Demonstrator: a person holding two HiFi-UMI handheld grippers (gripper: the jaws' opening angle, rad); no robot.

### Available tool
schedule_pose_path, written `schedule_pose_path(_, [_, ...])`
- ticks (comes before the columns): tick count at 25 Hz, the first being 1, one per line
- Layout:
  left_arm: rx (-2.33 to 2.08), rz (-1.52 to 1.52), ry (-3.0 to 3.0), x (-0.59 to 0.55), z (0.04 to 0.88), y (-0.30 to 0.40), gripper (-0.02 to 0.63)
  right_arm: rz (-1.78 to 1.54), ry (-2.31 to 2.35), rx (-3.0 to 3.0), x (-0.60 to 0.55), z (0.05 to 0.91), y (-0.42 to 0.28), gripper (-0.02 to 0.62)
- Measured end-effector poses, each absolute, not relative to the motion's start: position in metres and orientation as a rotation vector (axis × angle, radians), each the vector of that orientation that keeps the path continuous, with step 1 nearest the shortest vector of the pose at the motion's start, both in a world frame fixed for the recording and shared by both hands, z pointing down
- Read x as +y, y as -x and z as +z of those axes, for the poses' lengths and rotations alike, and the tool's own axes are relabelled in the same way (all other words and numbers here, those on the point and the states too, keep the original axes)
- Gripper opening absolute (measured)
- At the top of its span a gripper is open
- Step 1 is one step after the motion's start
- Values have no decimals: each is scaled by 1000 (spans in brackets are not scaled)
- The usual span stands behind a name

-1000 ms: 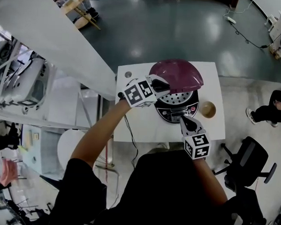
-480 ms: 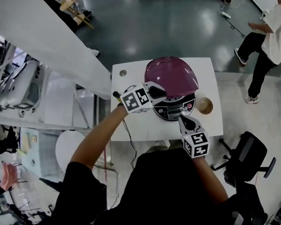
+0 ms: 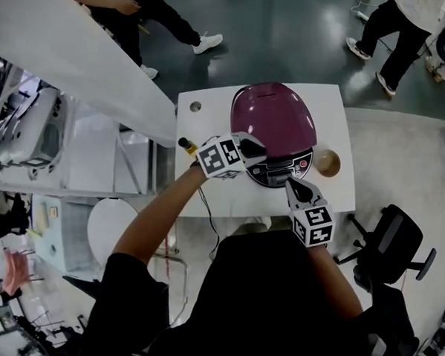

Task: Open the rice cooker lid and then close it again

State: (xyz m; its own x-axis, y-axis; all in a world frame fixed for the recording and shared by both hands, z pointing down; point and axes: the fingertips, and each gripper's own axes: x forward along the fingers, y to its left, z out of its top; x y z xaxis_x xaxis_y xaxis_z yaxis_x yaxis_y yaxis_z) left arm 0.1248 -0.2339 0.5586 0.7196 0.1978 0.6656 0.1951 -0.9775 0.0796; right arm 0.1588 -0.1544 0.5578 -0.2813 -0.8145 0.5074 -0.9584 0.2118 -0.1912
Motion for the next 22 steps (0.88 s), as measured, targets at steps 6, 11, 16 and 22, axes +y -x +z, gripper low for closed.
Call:
schedule_pose_path(6, [337, 1118, -2872, -232, 574, -125, 12, 704, -1674, -2173, -153, 561, -167, 0])
schedule_pose_path(11, [376, 1194, -2851, -227, 590, -126, 9, 724, -1689, -2155, -158, 567, -176, 0])
schedule_pose_path(16, [357, 1209, -2808, -228, 598, -128, 5, 743, -1690, -2151, -167, 572, -181, 0])
schedule_pose_path(22, [321, 1242, -2752, -228, 600, -129, 3, 766, -1702, -2136, -182, 574, -190, 0])
